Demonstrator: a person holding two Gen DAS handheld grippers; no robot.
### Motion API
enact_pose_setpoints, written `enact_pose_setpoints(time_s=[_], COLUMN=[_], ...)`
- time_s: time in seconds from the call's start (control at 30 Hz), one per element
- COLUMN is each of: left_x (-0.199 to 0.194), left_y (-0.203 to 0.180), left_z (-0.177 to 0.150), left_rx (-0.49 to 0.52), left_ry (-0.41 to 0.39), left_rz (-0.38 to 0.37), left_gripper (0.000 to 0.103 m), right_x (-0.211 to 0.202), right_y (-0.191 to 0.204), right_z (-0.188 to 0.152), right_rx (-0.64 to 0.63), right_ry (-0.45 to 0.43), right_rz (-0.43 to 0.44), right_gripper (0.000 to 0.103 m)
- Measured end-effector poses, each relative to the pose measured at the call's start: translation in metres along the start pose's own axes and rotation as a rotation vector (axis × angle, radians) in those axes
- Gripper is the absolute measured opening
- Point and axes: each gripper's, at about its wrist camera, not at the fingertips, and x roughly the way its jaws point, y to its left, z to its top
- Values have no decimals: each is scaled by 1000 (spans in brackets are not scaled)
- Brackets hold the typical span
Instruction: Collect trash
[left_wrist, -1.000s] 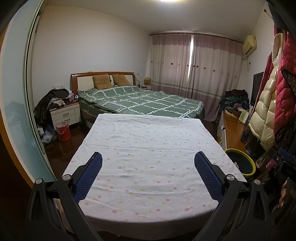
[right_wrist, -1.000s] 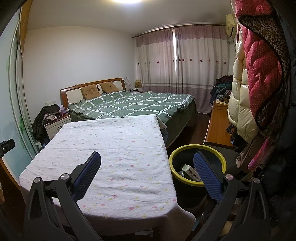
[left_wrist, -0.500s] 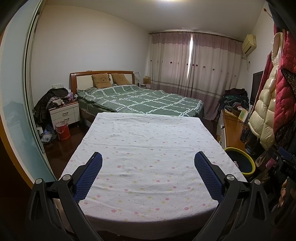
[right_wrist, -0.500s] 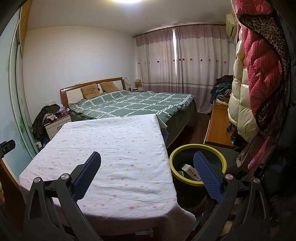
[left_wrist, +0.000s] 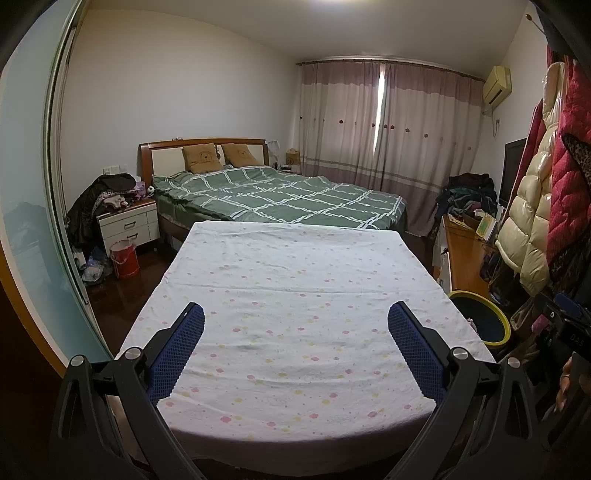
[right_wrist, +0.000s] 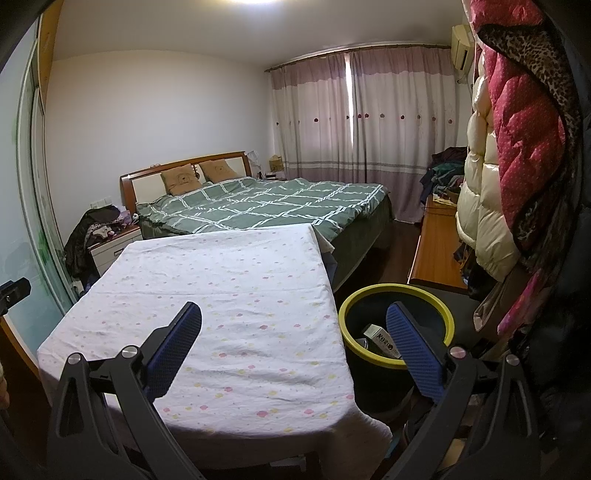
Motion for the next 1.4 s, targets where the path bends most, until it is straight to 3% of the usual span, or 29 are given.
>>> enact_pose_setpoints(time_s=[1.13, 1.4], left_x=[10, 35], left_y=[-1, 7], left_z=[-6, -2], left_rx=[-6, -50], left_ry=[26, 85], left_rz=[-12, -88], left_gripper=[98, 98], right_x=[12, 29], right_y=[-2, 3], right_z=[-6, -4], right_rx=[3, -9], right_ry=[23, 43], right_rz=[6, 25], right_gripper=[96, 96])
